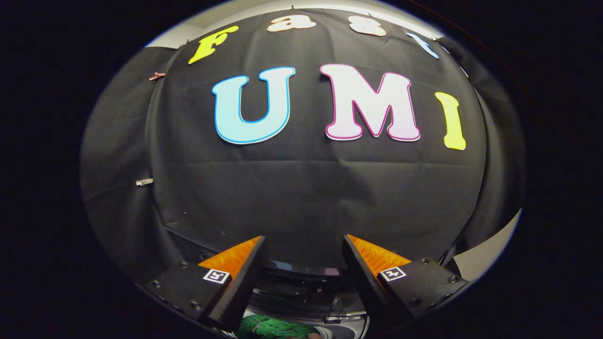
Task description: Put the clothes into the washing machine and then close the washing machine lid.
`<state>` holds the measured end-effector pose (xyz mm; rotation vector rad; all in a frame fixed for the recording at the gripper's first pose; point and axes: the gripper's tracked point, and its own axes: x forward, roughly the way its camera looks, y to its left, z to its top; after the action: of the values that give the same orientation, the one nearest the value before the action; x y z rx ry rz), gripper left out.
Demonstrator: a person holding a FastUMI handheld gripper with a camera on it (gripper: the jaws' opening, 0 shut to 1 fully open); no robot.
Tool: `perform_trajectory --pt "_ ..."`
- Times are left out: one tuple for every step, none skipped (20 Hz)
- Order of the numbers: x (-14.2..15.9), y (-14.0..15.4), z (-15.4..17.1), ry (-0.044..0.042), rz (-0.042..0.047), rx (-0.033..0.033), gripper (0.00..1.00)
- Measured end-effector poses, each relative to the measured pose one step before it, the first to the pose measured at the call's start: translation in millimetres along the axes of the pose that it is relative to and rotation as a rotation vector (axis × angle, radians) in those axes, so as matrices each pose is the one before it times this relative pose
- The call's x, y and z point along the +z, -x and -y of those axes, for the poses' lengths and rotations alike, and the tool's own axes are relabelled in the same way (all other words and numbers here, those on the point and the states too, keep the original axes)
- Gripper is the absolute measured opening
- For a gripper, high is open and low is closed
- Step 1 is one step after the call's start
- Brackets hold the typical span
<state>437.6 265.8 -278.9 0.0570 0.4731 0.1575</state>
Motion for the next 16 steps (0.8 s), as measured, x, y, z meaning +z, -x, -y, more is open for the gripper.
perform_trajectory --pt "-2.22 -2.40 1.33 -0.00182 -0.01111 -0.00328 0.99" --pt "0.03 0.03 -0.22 -0.00803 -0.00582 -0.00223 0.99" --pt "0.58 1.27 -0.57 -0.00298 -0.00036 0.00051 1.00" --pt "-2.25 0.84 -1.25 0.00474 -0.01070 0.00277 1.00" --pt "-2.24 1.75 -0.63 0.00297 -0.00607 0.00266 1.00" --pt "-0.21 1.19 -0.08 0.00115 -0.00498 0.00228 1.00" --pt "-0.50 2.92 -0.42 -0.00092 -0.00600 0.00131 1.00" --pt "0.09 3.83 -0.05 -0.00426 -0.00241 -0.00061 1.00" --pt "-1.30 5.06 -0.20 0.00022 -0.00250 -0.00149 1.00" --pt "-0.84 6.45 -1.25 0.00225 -0.00036 -0.00422 1.00" --pt "-1.84 6.87 -1.33 0.00068 -0.00390 -0.00346 1.00" --pt "-1.71 6.40 -0.40 0.00070 -0.00630 -0.00540 1.00" --pt "-2.41 7.19 -0.93 -0.00037 -0.01022 -0.00478 1.00" --pt "-2.29 5.60 -0.89 -0.00033 -0.01460 -0.00166 1.00" --pt "-4.03 6.98 -1.49 0.00278 -0.02416 -0.00109 1.00" --pt "-3.28 6.52 -1.84 0.00657 -0.02186 0.00048 1.00"
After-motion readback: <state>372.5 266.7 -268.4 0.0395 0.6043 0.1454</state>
